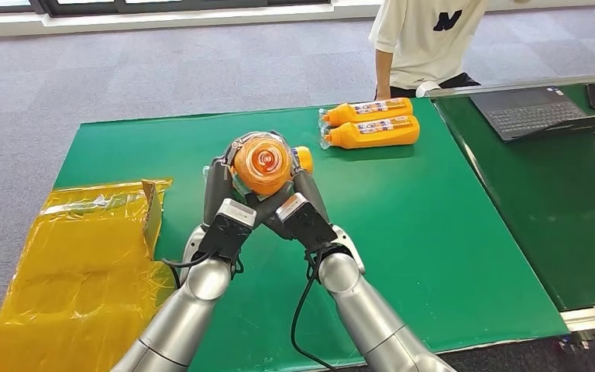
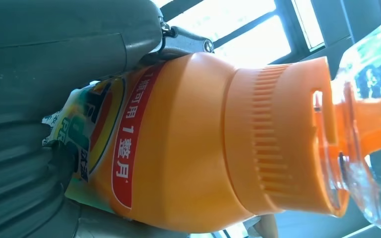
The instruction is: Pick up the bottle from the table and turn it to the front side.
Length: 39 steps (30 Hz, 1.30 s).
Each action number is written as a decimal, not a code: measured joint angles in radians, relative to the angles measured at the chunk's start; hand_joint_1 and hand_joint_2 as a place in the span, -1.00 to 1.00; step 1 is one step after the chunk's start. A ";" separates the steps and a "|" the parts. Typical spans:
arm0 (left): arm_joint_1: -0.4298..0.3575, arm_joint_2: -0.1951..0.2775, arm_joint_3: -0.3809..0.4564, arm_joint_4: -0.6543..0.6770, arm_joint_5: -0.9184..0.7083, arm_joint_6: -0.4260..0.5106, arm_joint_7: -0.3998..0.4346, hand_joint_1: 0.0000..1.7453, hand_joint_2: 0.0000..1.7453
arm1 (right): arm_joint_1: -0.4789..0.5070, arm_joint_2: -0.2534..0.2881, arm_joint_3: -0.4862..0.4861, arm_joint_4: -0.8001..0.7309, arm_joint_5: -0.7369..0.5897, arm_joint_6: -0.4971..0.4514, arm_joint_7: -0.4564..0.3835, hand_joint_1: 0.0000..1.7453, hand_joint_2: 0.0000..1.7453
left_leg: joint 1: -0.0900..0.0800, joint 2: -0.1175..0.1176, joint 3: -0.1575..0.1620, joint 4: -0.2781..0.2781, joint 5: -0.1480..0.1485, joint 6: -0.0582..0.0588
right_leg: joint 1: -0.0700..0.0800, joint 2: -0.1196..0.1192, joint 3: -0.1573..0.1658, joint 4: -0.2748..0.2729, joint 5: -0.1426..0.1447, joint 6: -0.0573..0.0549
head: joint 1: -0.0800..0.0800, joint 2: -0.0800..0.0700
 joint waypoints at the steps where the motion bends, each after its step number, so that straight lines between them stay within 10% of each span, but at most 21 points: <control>1: 0.000 -0.002 0.000 -0.002 -0.002 0.000 -0.001 1.00 1.00 | 0.002 0.000 0.000 0.000 0.005 -0.015 0.001 -1.00 -1.00 | 0.000 0.000 0.000 0.000 0.000 0.000 | 0.000 0.000 0.000 0.000 0.000 0.000 | 0.000 0.000; 2: 0.000 -0.004 -0.001 -0.004 -0.005 0.000 -0.001 1.00 1.00 | 0.005 0.000 0.000 -0.001 0.016 -0.035 0.002 -1.00 -1.00 | 0.000 0.000 0.000 0.000 0.000 0.000 | 0.000 0.000 0.000 0.000 0.000 0.000 | 0.000 0.000; 6: 0.000 -0.010 -0.003 -0.012 -0.013 0.000 0.001 1.00 1.00 | 0.024 0.001 0.000 -0.016 0.069 -0.127 0.002 -1.00 1.00 | 0.000 0.000 0.000 0.000 0.000 0.000 | 0.000 0.000 0.000 0.000 0.000 0.000 | 0.000 0.000; 14: 0.000 -0.016 -0.007 -0.014 -0.022 -0.002 0.019 1.00 1.00 | 0.066 0.001 0.004 -0.074 0.128 -0.230 0.018 -1.00 1.00 | 0.000 0.001 0.000 0.000 0.000 0.000 | 0.000 0.001 -0.001 0.000 0.000 0.000 | 0.000 0.000; 18: 0.000 -0.017 -0.008 -0.014 -0.063 0.009 0.024 1.00 1.00 | 0.102 -0.001 0.009 -0.111 0.167 -0.274 0.029 -1.00 -1.00 | 0.000 0.000 0.000 0.000 0.000 0.000 | 0.000 0.000 -0.001 0.000 0.000 0.000 | 0.000 0.000; 39: -0.038 0.014 -0.018 0.022 -0.311 0.159 0.055 1.00 1.00 | 0.218 -0.048 0.009 -0.198 0.183 -0.313 0.021 -1.00 -1.00 | 0.000 0.001 0.000 0.000 0.000 0.000 | 0.000 0.001 -0.001 0.000 0.000 0.000 | 0.000 0.000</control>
